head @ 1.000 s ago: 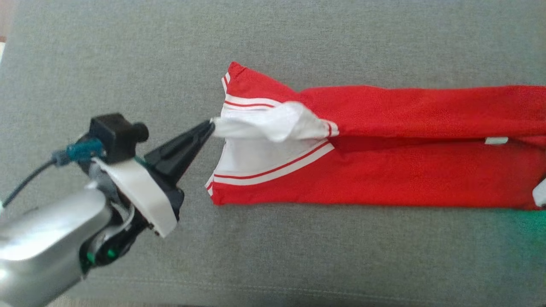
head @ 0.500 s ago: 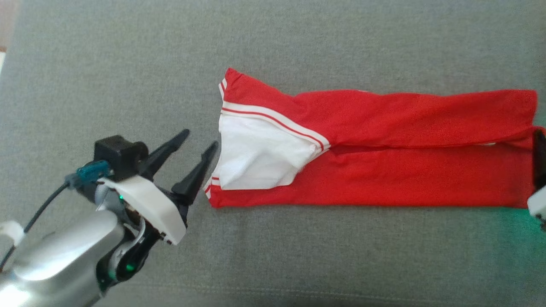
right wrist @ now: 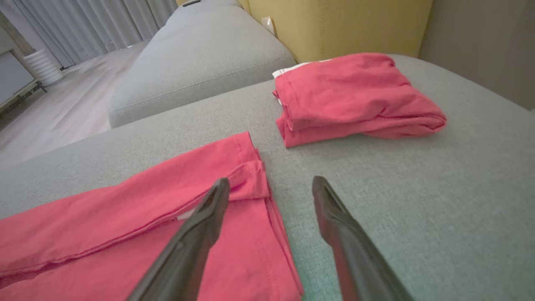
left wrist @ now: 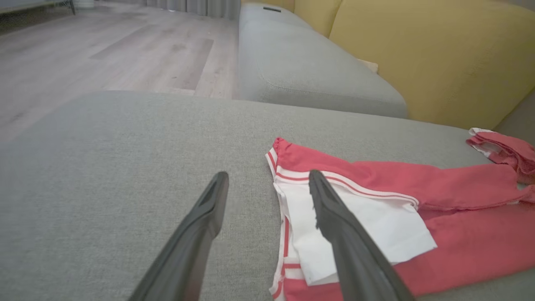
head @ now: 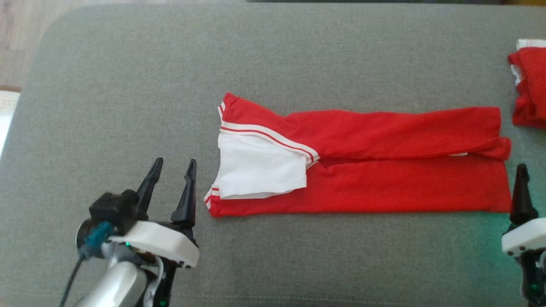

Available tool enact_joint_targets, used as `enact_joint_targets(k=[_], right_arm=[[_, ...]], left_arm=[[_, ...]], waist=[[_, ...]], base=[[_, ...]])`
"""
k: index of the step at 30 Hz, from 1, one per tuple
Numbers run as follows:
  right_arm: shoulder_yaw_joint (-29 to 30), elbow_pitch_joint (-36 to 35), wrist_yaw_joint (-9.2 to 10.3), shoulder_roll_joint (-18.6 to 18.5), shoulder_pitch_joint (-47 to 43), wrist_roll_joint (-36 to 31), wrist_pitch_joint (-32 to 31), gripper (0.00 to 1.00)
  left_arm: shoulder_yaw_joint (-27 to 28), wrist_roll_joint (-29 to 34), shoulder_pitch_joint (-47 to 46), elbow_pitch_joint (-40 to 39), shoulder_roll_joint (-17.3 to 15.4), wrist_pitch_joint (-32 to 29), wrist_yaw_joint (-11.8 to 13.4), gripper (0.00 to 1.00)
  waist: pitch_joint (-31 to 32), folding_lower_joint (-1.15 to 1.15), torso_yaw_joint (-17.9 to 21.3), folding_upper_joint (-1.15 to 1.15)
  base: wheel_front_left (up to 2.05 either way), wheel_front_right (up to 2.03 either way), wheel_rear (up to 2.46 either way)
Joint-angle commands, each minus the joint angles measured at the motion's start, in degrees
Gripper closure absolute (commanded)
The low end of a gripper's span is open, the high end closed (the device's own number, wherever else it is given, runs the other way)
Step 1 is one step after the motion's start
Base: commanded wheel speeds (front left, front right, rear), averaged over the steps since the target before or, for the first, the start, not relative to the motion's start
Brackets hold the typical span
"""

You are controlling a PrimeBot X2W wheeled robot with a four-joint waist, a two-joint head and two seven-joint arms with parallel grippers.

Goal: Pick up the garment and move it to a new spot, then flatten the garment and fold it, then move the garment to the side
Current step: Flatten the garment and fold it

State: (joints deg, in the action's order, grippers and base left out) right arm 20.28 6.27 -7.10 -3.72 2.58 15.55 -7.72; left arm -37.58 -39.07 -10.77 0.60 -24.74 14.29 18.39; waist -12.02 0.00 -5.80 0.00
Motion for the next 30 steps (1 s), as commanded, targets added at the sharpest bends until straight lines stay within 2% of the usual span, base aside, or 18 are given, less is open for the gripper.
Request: enact_joint_targets(k=[1,4,8,15,21,30], right_arm=[[-1.0,-1.1,-0.39,-0.5,0.5,-0.1,1.0,0.00],[0.1,1.9,-0.39,-0.1,1.3,-0.2,1.4,0.00],[2.8,6.5,-0.39,0.1,4.1,-1.0,0.4,0.00],[8.5,13.3,-0.39,-1.7,8.9,-5.1,-1.6,0.00],[11.7,17.5,-0.39,-2.9,11.4,-7.8,-4.0,0.00],[11.8,23.2,-0.39,-3.7,13.2,-8.7,-7.4,0.02]], left_arm=[[4.2,2.6,-1.2,-1.5,0.2,0.7,-0.1,0.00],[9.0,7.3,1.9,-2.1,5.2,0.7,-1.0,0.00],[12.7,13.8,4.9,-2.9,10.4,0.7,-4.0,0.00],[15.7,21.3,7.7,-1.8,16.6,0.7,-9.0,0.00],[17.1,24.8,8.2,-0.3,19.4,0.7,-12.7,0.00],[19.0,27.3,8.3,0.6,21.2,0.7,-15.7,0.00]], waist=[[0.7,0.00,-0.5,0.00],[1.6,0.00,-1.5,0.00],[2.5,0.00,-3.5,0.00],[2.6,0.00,-7.0,0.00],[2.0,0.00,-9.1,0.00],[2.2,0.00,-9.7,0.00]], base=[[0.00,0.00,0.00],[0.00,0.00,0.00],[0.00,0.00,0.00],[0.00,0.00,0.00],[0.00,0.00,0.00],[0.00,0.00,0.00]])
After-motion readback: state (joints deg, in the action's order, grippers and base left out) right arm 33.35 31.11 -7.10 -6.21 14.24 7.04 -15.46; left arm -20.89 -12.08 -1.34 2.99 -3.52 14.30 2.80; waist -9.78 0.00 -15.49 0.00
